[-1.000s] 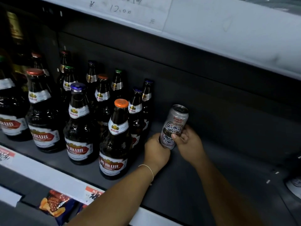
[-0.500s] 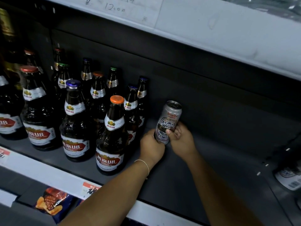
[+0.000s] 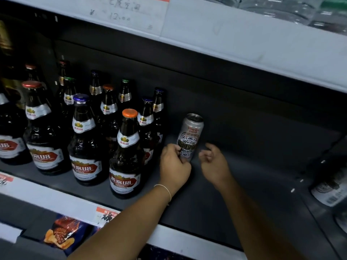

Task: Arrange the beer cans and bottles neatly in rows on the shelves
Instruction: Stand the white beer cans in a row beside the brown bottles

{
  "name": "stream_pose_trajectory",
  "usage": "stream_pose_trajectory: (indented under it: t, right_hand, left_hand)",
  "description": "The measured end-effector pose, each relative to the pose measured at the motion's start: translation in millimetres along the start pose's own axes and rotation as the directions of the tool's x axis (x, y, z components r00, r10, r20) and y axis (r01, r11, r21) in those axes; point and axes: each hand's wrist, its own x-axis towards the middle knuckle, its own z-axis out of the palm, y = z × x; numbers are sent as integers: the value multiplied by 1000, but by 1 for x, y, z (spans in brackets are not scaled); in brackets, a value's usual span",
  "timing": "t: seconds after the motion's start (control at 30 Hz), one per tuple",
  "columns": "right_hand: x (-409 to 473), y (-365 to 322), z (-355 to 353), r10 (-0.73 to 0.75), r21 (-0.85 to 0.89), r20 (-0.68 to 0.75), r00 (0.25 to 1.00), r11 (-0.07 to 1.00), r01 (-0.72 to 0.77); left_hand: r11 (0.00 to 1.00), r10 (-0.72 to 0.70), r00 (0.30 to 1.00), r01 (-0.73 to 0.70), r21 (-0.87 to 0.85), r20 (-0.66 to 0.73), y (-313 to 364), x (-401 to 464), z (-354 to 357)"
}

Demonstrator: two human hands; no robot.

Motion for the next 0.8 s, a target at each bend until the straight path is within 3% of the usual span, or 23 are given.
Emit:
stream_pose_trajectory:
  t: [0.13,0.27,0.43,0.8]
  right_hand:
    - [-9,1,-23,-14,5,-69,998,1000,14]
    - [-22,3,-54,-32,15,-148,988,999,35]
    - [-38,7,-102,-74,-51,-219,973,997,64]
    - [-86,34,-229,-117,-129,-418,901,989,68]
  left_hand:
    - [989,145,989,-146,4,28,11,-1,1]
    - [982,187,981,-186,-27,52,27,-7,9]
    - [948,306,934,-281,-148,183,58,-30,40]
    - [935,354,778,-280,-217,519,138,-84,128]
